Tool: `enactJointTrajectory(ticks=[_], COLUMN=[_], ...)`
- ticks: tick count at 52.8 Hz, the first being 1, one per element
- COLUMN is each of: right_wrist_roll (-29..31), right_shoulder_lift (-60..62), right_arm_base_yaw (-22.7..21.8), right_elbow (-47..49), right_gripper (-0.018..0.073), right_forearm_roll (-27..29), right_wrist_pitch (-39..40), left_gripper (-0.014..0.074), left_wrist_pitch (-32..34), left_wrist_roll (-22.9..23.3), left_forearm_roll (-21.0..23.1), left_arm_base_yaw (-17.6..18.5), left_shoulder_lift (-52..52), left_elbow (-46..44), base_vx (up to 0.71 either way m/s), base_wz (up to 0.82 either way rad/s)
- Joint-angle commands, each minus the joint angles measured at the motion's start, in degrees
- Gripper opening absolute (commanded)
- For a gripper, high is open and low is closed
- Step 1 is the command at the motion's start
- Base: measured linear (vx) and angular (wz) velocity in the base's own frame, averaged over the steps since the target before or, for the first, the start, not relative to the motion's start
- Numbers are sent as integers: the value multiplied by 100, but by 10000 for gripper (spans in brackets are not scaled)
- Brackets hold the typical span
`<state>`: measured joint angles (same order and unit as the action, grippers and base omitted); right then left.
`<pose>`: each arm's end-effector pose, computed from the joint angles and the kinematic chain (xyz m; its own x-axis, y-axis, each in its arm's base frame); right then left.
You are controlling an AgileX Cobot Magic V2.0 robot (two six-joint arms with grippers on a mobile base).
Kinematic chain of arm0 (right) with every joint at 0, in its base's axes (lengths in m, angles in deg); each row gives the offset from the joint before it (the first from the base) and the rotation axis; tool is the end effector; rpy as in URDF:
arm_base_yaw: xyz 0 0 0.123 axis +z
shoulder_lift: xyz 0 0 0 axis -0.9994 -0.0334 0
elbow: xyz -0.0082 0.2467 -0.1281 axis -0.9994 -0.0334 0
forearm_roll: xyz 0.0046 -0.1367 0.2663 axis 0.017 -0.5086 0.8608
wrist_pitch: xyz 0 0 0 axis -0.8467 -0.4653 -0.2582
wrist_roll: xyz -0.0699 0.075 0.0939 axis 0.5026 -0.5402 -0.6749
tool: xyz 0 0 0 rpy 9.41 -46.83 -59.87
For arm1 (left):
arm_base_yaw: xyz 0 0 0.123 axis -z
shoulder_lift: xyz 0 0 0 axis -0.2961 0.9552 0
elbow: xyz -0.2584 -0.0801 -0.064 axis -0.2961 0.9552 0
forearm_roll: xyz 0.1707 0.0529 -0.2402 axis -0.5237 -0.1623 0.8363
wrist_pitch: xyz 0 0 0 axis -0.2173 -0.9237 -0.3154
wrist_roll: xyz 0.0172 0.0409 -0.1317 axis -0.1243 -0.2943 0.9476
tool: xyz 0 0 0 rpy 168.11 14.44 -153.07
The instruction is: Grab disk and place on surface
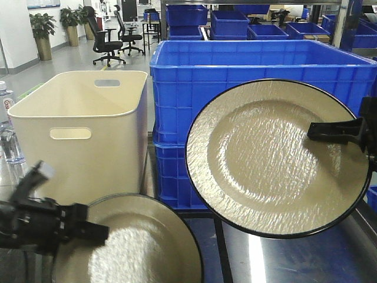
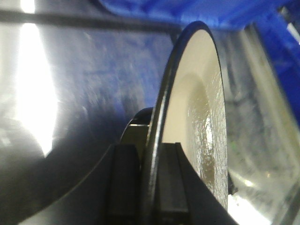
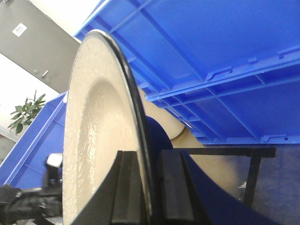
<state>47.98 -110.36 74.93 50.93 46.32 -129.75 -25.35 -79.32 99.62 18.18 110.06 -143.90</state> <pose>0.3571 0.0333 0.3899 -0.5931 0.4386 -0.6752 -0.3697 0.5966 0.7123 0.3766 -0.1031 0.2222 -0.8668 -0.1834 -0.4636 0.2248 0.6862 -0.6918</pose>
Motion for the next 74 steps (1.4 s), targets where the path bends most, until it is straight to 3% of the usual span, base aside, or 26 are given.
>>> enactJointTrajectory(ticks=[1,9,17,30,42,52,63,74], right_wrist_roll=[43,43,43,43,43,43,334,334], right_shoulder_lift=[199,199,199,199,134,-149,-722,-1321], right_arm_base_yaw=[-20,-20,-20,-15,-15,261,1228,1874], right_elbow=[205,205,205,205,205,205,205,205], right_gripper=[-9,-9,-9,-9,-9,-9,-6,-1], right_forearm_roll=[791,786,786,768,584,584,388,228], right_wrist_pitch=[104,58,33,15,42,47,370,691], left_gripper=[-1,20,108,405,614,618,558,446], left_wrist_pitch=[153,170,212,241,364,394,405,1325], left_wrist_roll=[119,66,-207,-965,-1039,-1074,-1054,-773], left_forearm_roll=[658,626,600,349,-215,-744,-896,-914], left_arm_base_yaw=[290,618,773,812,806,806,806,806], left_shoulder_lift=[-14,260,416,427,381,-39,-1021,-2088], left_elbow=[-184,-184,-184,-190,-190,-231,-423,-478], base_vx=[0,0,0,0,0,0,0,0], base_wz=[0,0,0,0,0,0,0,0])
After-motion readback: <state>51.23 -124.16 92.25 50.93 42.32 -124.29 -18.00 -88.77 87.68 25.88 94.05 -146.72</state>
